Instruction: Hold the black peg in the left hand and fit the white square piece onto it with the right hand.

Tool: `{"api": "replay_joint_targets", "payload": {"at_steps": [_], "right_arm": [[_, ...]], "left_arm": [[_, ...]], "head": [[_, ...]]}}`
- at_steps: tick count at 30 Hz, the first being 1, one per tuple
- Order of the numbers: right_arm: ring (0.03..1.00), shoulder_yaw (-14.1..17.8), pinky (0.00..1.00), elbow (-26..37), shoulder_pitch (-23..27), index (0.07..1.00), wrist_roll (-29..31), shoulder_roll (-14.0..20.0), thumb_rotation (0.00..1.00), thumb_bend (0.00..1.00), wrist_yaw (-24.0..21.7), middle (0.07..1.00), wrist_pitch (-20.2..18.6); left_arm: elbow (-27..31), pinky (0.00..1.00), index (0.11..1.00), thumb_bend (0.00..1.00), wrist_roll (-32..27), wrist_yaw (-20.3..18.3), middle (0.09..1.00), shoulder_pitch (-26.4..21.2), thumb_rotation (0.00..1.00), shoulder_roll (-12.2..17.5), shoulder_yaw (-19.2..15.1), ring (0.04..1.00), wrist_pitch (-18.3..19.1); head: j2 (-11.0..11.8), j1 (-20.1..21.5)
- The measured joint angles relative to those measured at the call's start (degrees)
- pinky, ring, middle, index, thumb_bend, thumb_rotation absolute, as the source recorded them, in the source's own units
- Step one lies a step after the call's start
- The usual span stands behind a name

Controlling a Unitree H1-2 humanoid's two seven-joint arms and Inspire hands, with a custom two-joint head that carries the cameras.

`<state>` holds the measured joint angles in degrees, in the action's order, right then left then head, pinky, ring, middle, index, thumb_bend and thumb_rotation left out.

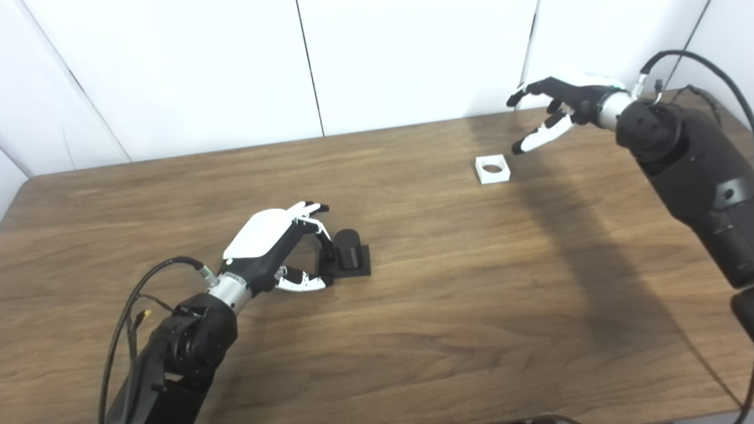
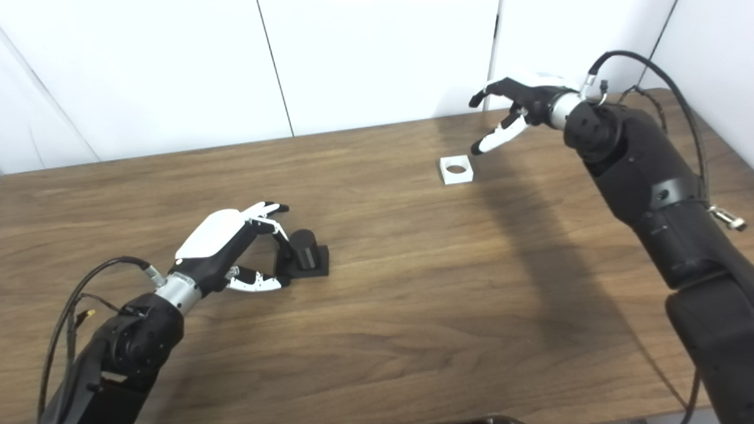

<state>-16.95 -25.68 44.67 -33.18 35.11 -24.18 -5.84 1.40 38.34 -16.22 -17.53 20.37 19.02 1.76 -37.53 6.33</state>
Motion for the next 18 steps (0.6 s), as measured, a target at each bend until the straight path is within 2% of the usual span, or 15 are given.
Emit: {"api": "replay_joint_targets", "payload": {"at_steps": [2, 3, 4, 6, 12, 18], "right_arm": [[0.987, -0.4, 0.82, -1.1, 0.1, 0.817, 0.0, -0.4, 0.4, 0.78, -0.1, 0.963, 0.0], [0.993, -0.7, 0.85, -1.6, 0.1, 0.825, 0.0, -0.5, 0.41, 0.79, -0.2, 0.974, 0.0], [0.999, -1.0, 0.93, -2.1, 0.1, 0.835, 0.0, -0.5, 0.43, 0.81, -0.3, 0.988, 0.0], [1.0, -1.1, 0.98, -2.7, 0.1, 0.846, 0.0, -0.7, 0.44, 0.84, -0.4, 0.997, 0.0], [1.0, -1.3, 1.0, -4.8, 0.4, 0.86, 0.3, -1.3, 0.48, 0.9, -1.0, 1.0, -0.1], [1.0, -2.3, 1.0, -5.2, 0.4, 0.863, 0.1, -2.0, 0.51, 0.9, -1.3, 1.0, 0.0]], "left_arm": [[0.0, 0.93, 0.496, 0.52, 0.0, 0.0, 0.928, 0.0, 0.08, 0.0, 0.0, 0.966, 0.0], [0.0, 0.93, 0.496, 0.52, 0.0, 0.0, 0.929, 0.0, 0.08, 0.0, 0.0, 0.966, 0.0], [0.0, 0.93, 0.496, 0.52, 0.0, 0.0, 0.928, 0.0, 0.08, 0.0, 0.0, 0.965, 0.0], [0.0, 0.93, 0.496, 0.52, 0.0, 0.0, 0.928, 0.0, 0.08, 0.0, -0.1, 0.966, 0.0], [0.0, 0.94, 0.496, 0.52, 0.0, 0.0, 0.93, 0.0, 0.08, 0.0, -0.2, 0.97, 0.0], [0.0, 0.94, 0.496, 0.52, 0.0, 0.0, 0.929, 0.1, 0.08, 0.0, -0.2, 0.971, 0.1]], "head": [[0.1, -0.3], [0.2, -0.3], [0.3, -0.3], [0.3, -0.3], [0.2, -0.4], [0.3, -1.0]]}}
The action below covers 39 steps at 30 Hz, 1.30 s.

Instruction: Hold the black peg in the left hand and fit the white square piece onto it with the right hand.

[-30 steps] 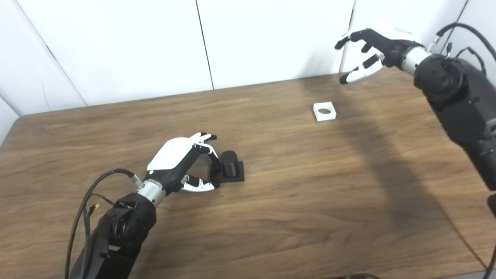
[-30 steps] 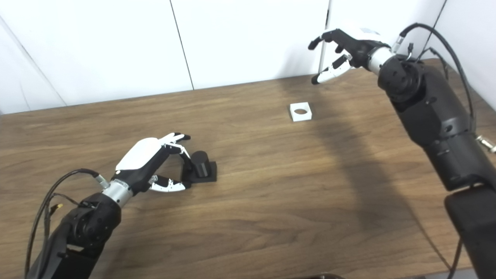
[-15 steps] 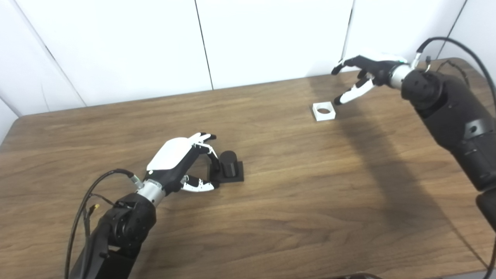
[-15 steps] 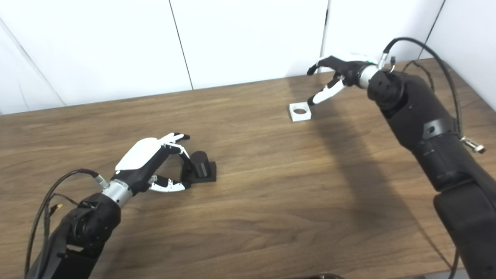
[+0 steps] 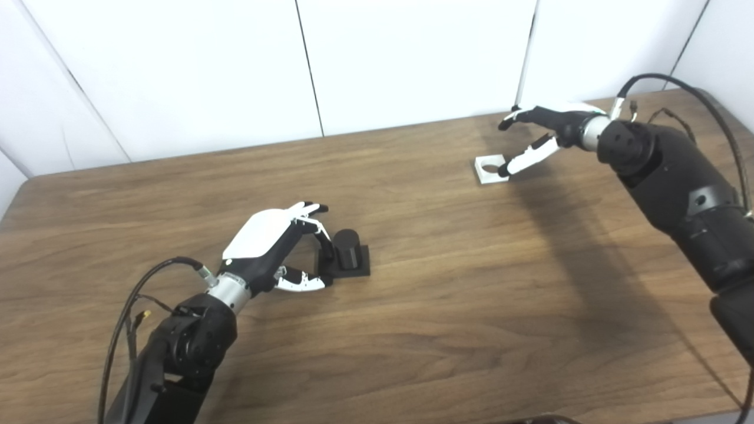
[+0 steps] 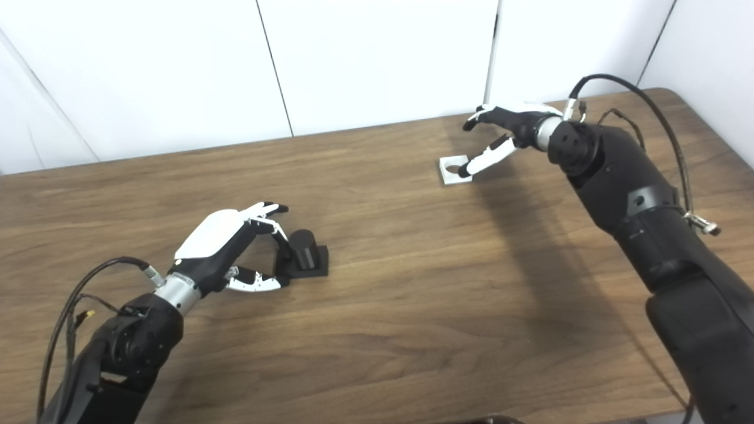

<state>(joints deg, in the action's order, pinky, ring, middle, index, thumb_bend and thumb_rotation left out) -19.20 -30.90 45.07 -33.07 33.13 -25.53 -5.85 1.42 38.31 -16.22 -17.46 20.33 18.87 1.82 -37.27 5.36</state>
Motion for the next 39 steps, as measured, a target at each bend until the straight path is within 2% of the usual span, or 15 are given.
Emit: {"api": "replay_joint_targets", "payload": {"at_steps": [21, 26, 39], "right_arm": [[1.0, -1.3, 1.0, -1.8, 0.0, 0.852, -0.3, -0.7, 0.5, 0.88, 0.1, 1.0, 0.3], [1.0, -1.7, 1.0, -3.7, 0.0, 0.844, -0.3, -1.5, 0.48, 0.89, 0.8, 0.998, 0.9], [1.0, -1.9, 1.0, -3.8, -0.1, 0.834, -0.4, -2.7, 0.42, 0.85, 1.7, 0.994, 1.6]], "left_arm": [[0.0, 0.94, 0.496, 0.52, 0.0, 0.5, 0.929, 0.3, 0.08, -0.1, -0.1, 0.968, 0.4], [-0.1, 0.94, 0.496, 0.52, 0.0, 0.8, 0.933, 0.4, 0.08, -0.1, 0.0, 0.969, 0.4], [-0.1, 0.95, 0.496, 0.52, 0.0, 1.2, 0.931, 0.5, 0.08, -0.1, 0.0, 0.97, 0.7]], "head": [[-0.1, -1.0], [-0.2, -1.2], [-0.5, -1.7]]}}
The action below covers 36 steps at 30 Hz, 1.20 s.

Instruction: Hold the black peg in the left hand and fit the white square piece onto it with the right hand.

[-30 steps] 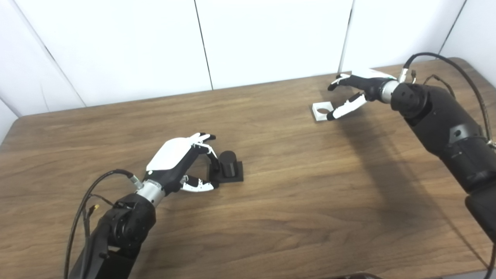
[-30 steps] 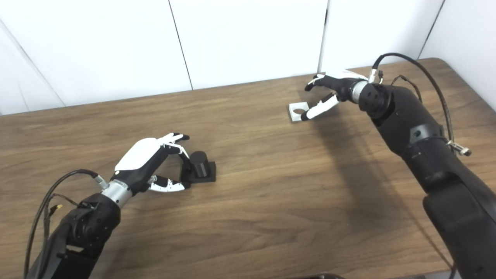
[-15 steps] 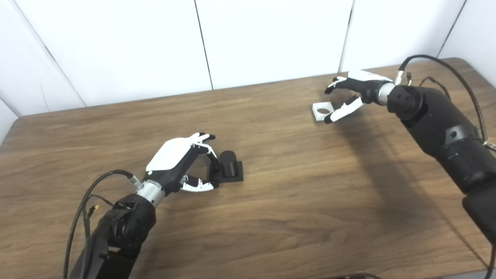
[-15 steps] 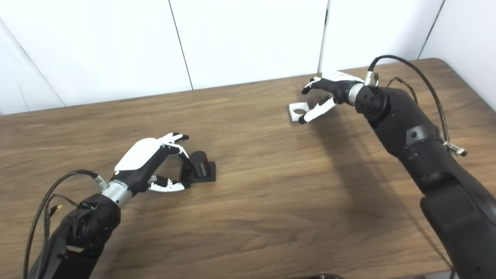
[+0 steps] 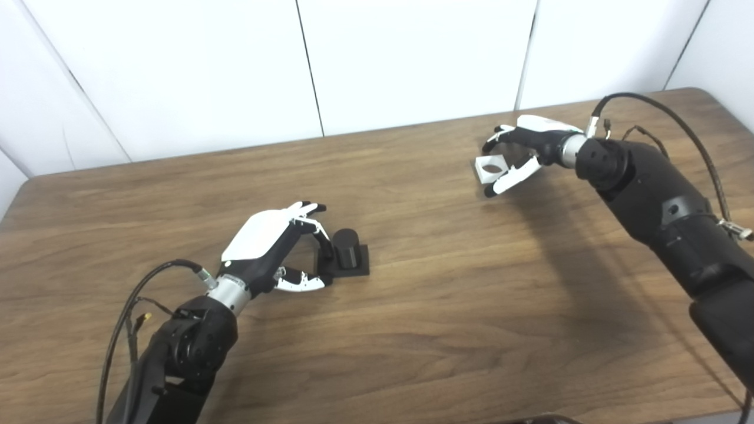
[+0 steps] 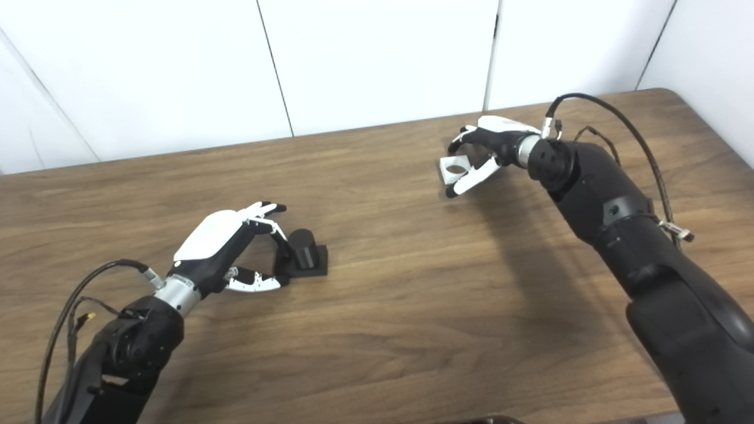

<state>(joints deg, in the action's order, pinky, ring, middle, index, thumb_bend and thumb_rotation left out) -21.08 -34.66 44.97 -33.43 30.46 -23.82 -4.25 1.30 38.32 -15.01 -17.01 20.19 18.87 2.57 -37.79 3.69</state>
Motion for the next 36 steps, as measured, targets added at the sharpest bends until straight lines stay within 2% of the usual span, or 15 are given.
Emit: {"api": "replay_joint_targets", "payload": {"at_steps": [3, 8, 15, 28, 36], "right_arm": [[1.0, 0.0, 1.0, 0.0, -0.2, 0.817, 0.0, -0.1, 0.4, 0.82, 0.8, 0.984, 0.1], [0.976, 0.0, 1.0, -0.2, -0.6, 0.721, -0.6, -0.4, 0.32, 0.75, 3.6, 0.946, 1.2], [0.969, 0.0, 0.99, -1.9, -0.5, 0.711, -0.9, -0.6, 0.29, 0.75, 6.2, 0.937, 3.3], [0.95, 0.1, 0.99, -2.7, -0.3, 0.701, -0.6, -0.4, 0.26, 0.75, 6.3, 0.918, 5.0], [0.925, 0.8, 0.97, -2.8, -0.6, 0.64, 0.1, -0.4, 0.16, 0.71, 7.5, 0.888, 5.3]], "left_arm": [[0.0, 0.93, 0.496, 0.52, 0.0, 0.0, 0.928, 0.0, 0.08, 0.0, 0.0, 0.966, 0.2], [0.0, 0.93, 0.496, 0.52, 0.0, 0.3, 0.929, 0.0, 0.08, 0.0, 0.1, 0.967, 0.4], [0.1, 0.94, 0.496, 0.52, 0.0, 0.4, 0.929, 0.0, 0.08, 0.0, 0.1, 0.971, 0.9], [0.1, 0.92, 0.496, 0.52, 0.0, 0.4, 0.925, 0.0, 0.08, 0.1, 0.0, 0.964, 0.9], [0.1, 0.92, 0.496, 0.52, 0.0, 0.5, 0.925, 0.0, 0.08, 0.2, -0.1, 0.963, 0.9]], "head": [[-0.1, -0.2], [-0.2, -0.3], [-0.3, 0.0], [-0.5, 0.0], [-0.7, -0.1]]}}
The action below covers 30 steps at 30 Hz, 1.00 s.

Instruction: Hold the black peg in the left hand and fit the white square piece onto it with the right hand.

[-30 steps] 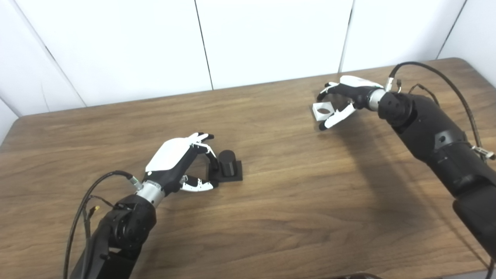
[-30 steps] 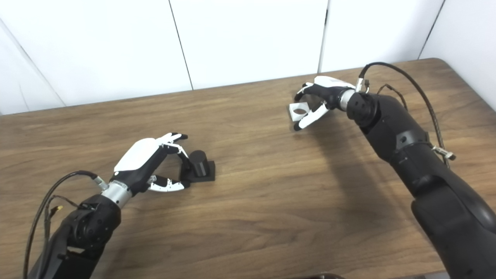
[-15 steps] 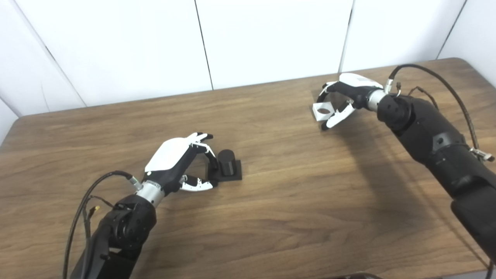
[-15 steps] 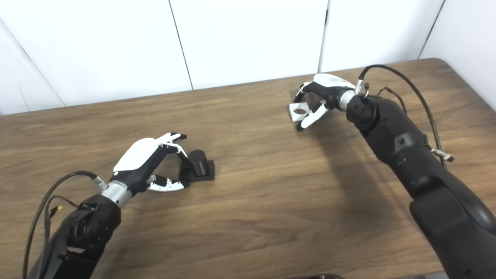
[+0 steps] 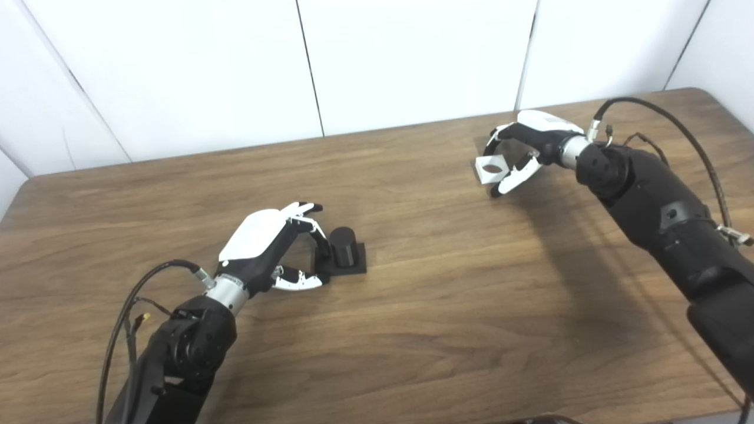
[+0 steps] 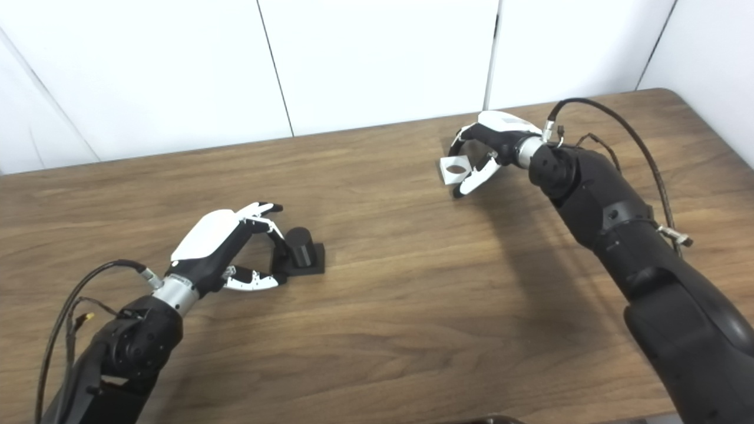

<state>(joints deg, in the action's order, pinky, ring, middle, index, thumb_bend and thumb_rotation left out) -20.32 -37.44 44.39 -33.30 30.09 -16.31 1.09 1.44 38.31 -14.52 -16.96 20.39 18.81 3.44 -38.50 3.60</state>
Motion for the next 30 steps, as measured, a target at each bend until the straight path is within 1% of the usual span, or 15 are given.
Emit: {"api": "replay_joint_targets", "payload": {"at_steps": [1, 2, 5, 7, 19, 30], "right_arm": [[0.921, 0.1, 0.97, -0.2, 0.0, 0.569, 0.1, 0.0, 0.15, 0.61, 0.6, 0.884, 0.3], [0.917, 0.2, 0.96, -0.2, 0.0, 0.525, 0.2, 0.0, 0.15, 0.56, 0.9, 0.878, 0.4], [0.914, 0.3, 0.97, -0.5, -0.1, 0.497, 0.2, 0.0, 0.14, 0.52, 1.7, 0.873, 1.1], [0.911, 0.5, 0.97, -0.7, -0.2, 0.494, 0.2, 0.0, 0.14, 0.52, 3.0, 0.868, 1.3], [0.892, 0.7, 0.95, -2.0, -0.8, 0.487, 0.1, -0.1, 0.13, 0.52, 7.2, 0.824, 3.7], [0.885, 0.7, 0.95, -1.9, -1.4, 0.486, 0.1, -0.1, 0.13, 0.52, 9.2, 0.811, 4.9]], "left_arm": [[0.0, 0.92, 0.496, 0.52, 0.0, 0.0, 0.925, 0.0, 0.08, 0.0, 0.0, 0.963, 0.0], [0.0, 0.92, 0.496, 0.52, 0.0, 0.0, 0.926, 0.0, 0.08, 0.0, -0.1, 0.963, 0.0], [0.1, 0.92, 0.496, 0.52, -0.1, 0.0, 0.925, 0.2, 0.08, 0.0, -0.2, 0.962, 0.0], [0.2, 0.91, 0.496, 0.52, -0.1, 0.1, 0.923, 0.3, 0.08, 0.0, -0.2, 0.959, 0.0], [0.4, 0.92, 0.496, 0.52, -0.1, 0.1, 0.922, 0.5, 0.08, 0.1, -0.4, 0.96, 0.0], [0.4, 0.93, 0.496, 0.52, -0.1, 0.1, 0.926, 0.6, 0.08, 0.1, -0.4, 0.963, 0.0]], "head": [[-0.1, 0.0], [-0.2, 0.0], [-0.2, -0.2], [-0.3, -0.2], [-0.5, -0.4], [-0.7, -0.3]]}}
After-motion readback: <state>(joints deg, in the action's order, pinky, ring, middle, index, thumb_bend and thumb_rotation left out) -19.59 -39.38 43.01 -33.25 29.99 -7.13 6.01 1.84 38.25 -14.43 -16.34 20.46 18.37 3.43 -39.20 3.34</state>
